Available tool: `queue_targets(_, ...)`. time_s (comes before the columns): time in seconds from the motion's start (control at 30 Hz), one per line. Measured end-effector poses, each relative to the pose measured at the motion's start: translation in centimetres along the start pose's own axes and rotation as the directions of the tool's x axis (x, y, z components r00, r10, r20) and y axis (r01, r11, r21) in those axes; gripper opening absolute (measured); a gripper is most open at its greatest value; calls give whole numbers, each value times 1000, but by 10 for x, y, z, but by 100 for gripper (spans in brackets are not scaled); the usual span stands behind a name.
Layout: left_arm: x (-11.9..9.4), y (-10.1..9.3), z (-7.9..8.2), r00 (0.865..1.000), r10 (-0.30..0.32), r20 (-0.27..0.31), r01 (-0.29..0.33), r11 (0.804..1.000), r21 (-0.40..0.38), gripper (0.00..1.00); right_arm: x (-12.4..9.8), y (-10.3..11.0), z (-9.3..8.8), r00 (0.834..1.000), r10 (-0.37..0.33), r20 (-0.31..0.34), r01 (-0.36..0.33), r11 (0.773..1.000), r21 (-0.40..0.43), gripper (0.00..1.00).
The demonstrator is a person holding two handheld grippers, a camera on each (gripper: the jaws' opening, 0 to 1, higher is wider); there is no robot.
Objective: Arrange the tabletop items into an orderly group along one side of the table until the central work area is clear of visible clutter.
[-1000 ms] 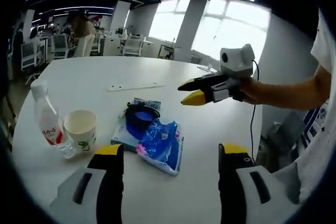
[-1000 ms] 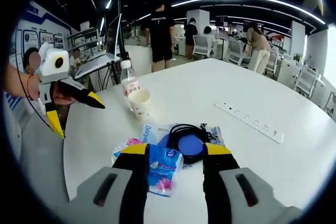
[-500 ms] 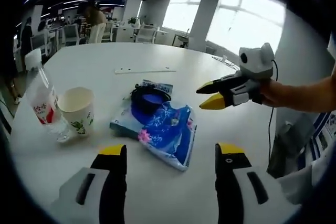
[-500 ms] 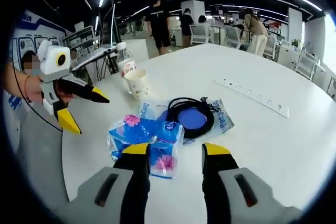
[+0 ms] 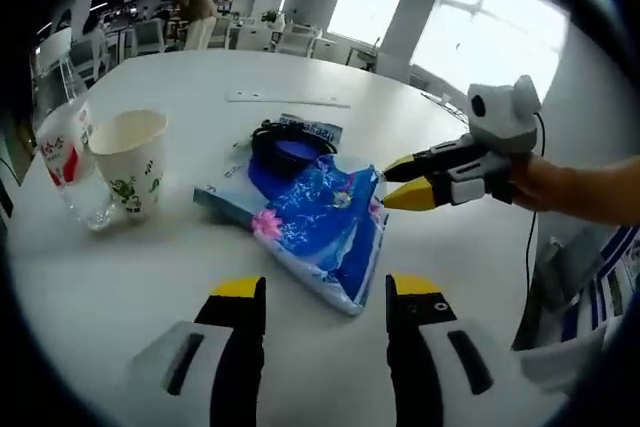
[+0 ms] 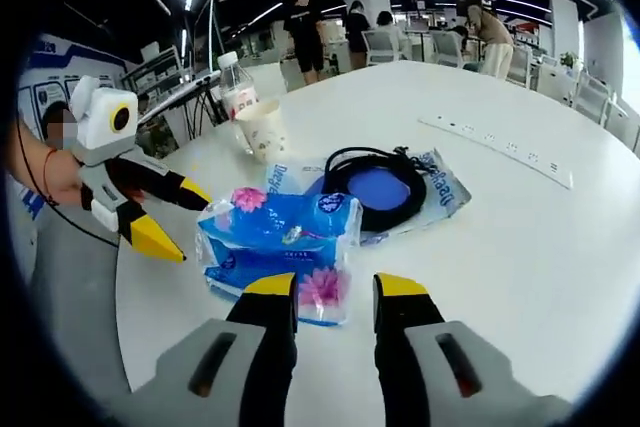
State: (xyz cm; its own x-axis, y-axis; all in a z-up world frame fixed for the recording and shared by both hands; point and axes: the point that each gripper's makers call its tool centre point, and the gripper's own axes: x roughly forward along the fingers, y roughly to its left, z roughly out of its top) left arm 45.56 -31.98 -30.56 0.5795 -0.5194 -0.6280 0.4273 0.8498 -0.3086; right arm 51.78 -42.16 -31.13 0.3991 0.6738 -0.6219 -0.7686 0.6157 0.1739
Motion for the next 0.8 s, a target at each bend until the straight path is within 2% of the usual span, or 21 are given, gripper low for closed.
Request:
queue_targets(0.2,7,-1,-4,1000,2,-16,-3,1000,-18,38,4,-2,-2,1000,15,2,-15,999,29,18)
queue_targets(0.3,9,1,-7,1000,2,-21,-2,999,-33,31,7,-3,-6,1000,16,-10,-15,1000,23,14)
queue_targets(0.47,10,0,-9,1000,0,-24,-1,999,-33,19,8,-4,-7,1000,18,-8,-18,999,31,2)
queue_targets(0.53,11,3,-11,999,17,-37,-17,1000,-5,12,7,-4,-7,1000,16,-8,-16,999,32,1)
queue_targets(0.6,11,0,-9,1000,0,-21,0,1000,-26,9,7,-3,-7,1000,18,-6,-18,999,39,0)
queue_targets(0.8,8,-1,-7,1000,-4,-21,4,1000,-1,0,2,-2,-6,1000,18,-1,-18,999,52,0)
